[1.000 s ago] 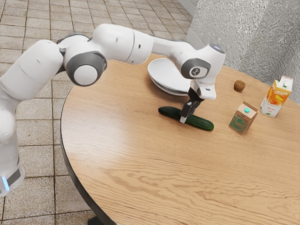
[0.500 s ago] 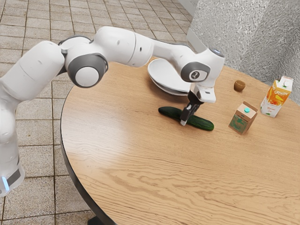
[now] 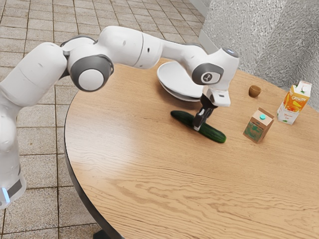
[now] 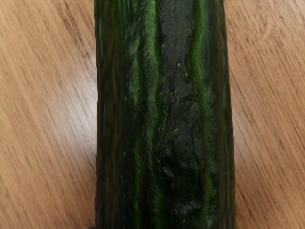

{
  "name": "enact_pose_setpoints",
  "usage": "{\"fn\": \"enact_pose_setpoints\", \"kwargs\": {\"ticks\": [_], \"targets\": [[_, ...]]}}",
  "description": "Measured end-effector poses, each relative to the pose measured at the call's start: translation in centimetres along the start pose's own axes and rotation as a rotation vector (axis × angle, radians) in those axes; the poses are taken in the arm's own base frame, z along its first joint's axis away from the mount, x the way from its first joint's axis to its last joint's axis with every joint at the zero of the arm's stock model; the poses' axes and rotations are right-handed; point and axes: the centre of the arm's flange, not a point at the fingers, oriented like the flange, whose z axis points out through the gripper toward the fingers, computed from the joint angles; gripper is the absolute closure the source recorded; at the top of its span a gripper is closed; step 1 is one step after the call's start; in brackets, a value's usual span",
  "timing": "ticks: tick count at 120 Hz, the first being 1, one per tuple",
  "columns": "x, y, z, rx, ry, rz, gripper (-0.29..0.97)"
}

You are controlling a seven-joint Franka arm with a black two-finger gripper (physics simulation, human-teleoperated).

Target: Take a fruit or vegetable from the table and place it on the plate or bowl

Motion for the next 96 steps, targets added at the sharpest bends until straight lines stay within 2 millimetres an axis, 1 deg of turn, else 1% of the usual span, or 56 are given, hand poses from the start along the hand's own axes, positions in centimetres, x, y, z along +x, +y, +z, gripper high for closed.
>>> {"fn": "enact_pose_setpoints", "kwargs": {"ticks": [35,46,53,60,73,81,86,96], "targets": [[0.0,0.0,0.1,0.001,0.001,-0.005,0.45],[0.1,0.1,-0.3,0.004,0.004,-0.004,0.47],[0.1,0.5,-1.9,0.019,0.017,-0.002,0.47],[-0.2,1.1,-4.8,0.045,0.038,0.000,0.45],[-0.9,2.3,-9.0,0.077,0.064,0.000,0.48],[-1.5,2.7,-10.7,0.089,0.070,-0.003,0.48],[-3.0,1.8,-11.4,0.099,0.062,-0.032,0.48],[-8.1,-1.1,-12.7,0.118,0.047,-0.126,0.49]]}}
